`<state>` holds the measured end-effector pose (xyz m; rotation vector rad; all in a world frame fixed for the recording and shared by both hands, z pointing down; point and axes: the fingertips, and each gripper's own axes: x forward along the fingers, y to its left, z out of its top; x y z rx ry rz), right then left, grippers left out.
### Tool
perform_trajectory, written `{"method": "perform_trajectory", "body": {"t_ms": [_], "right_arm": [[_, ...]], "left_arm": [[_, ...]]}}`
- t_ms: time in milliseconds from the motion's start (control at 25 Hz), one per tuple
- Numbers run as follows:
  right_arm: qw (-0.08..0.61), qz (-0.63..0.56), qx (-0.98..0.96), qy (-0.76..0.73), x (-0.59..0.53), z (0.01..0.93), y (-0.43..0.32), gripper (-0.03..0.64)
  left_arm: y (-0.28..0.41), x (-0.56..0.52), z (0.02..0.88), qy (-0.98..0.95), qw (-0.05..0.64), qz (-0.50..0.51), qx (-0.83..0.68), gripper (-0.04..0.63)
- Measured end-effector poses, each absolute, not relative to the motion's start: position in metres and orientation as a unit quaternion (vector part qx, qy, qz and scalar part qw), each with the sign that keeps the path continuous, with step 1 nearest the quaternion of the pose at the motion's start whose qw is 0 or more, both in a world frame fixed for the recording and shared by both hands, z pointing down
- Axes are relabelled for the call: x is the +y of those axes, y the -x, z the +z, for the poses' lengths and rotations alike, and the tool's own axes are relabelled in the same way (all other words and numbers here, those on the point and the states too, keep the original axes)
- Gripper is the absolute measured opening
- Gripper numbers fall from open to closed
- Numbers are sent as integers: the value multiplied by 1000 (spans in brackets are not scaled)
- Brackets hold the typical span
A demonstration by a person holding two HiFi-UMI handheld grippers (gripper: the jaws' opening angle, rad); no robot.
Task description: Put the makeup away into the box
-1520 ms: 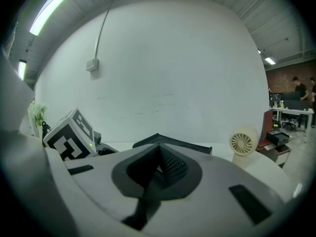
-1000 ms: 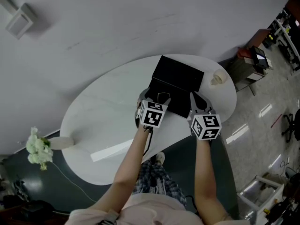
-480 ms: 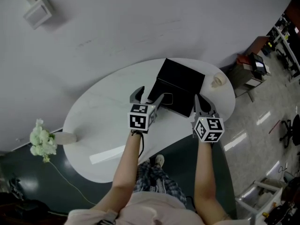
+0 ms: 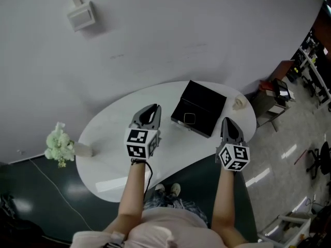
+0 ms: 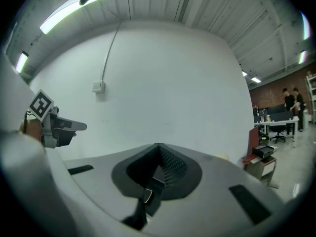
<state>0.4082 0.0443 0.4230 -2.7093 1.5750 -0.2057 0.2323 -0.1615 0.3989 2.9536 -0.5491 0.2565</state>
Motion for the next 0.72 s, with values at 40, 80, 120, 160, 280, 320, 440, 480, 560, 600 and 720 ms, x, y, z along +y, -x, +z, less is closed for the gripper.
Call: {"method": "perform_trajectory", "body": {"t_ms": [40, 80, 120, 160, 280, 320, 440, 480, 560, 600, 720], "right_arm": [[6, -61, 497, 866, 49, 418, -406, 14], [12, -56, 493, 868, 55, 414, -404, 15], [17, -52, 489, 870, 60, 411, -402, 14], [20, -49, 487, 872, 65, 409, -400, 15], [19, -35, 486, 873, 72, 404, -395, 15], [19, -30, 485, 874, 74, 401, -395, 14], [23, -18, 485, 874, 78, 395, -392, 15], [23, -16, 487, 873, 77, 393, -391, 14], [24, -11, 488, 872, 77, 390, -388, 15], [24, -8, 489, 872, 77, 388, -387, 14], [28, -2, 491, 870, 74, 384, -384, 15]], "left_arm": [[-224, -162, 394, -978, 58, 85, -184, 43], [-216, -163, 390, -977, 54, 84, -188, 39], [-208, -164, 387, -976, 50, 81, -194, 34], [-199, -166, 385, -976, 48, 77, -200, 31], [-177, -169, 376, -975, 43, 53, -211, 27], [-171, -170, 373, -975, 40, 44, -213, 26], [-156, -172, 367, -974, 34, 19, -222, 26], [-151, -172, 366, -974, 34, 12, -225, 26], [-146, -172, 364, -973, 30, 5, -227, 26], [-144, -171, 365, -973, 28, 6, -227, 26], [-143, -170, 370, -974, 27, 12, -227, 26]]}}
